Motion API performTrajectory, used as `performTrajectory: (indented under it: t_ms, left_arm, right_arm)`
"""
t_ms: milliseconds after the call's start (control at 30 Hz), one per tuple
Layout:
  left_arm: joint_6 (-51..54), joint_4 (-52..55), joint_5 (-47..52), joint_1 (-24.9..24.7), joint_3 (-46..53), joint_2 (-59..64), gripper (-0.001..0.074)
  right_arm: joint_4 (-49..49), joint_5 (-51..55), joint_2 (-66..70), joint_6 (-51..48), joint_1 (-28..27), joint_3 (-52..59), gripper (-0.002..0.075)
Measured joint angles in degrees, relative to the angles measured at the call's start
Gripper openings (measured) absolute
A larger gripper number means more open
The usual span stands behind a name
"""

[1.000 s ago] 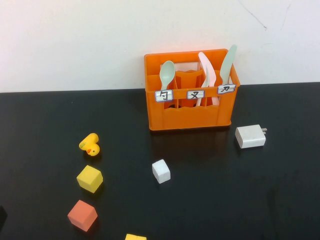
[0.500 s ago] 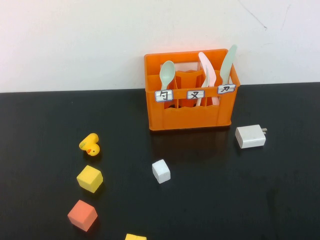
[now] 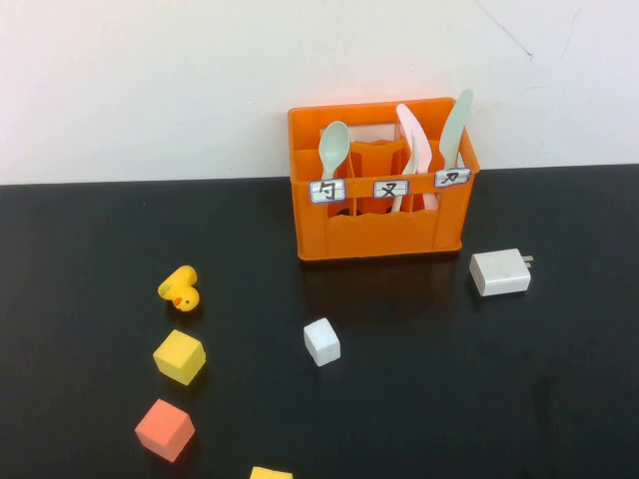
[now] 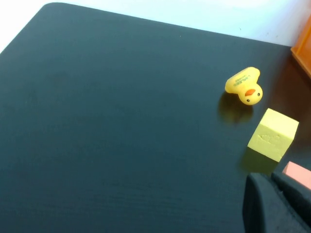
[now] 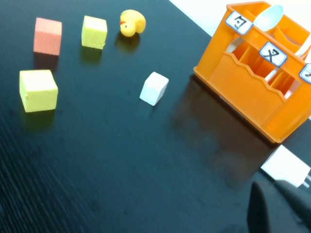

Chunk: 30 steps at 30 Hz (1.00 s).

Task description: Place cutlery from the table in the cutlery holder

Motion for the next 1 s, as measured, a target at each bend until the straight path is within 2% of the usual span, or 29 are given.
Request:
performTrajectory:
  t_ms: [1000]
  left_arm:
    - [0.0, 0.6, 0.37, 0.09, 0.0, 0.0, -0.0001]
  right_arm:
    - [0.0, 0.0, 0.0, 0.0, -0.41, 0.0, -0.0002]
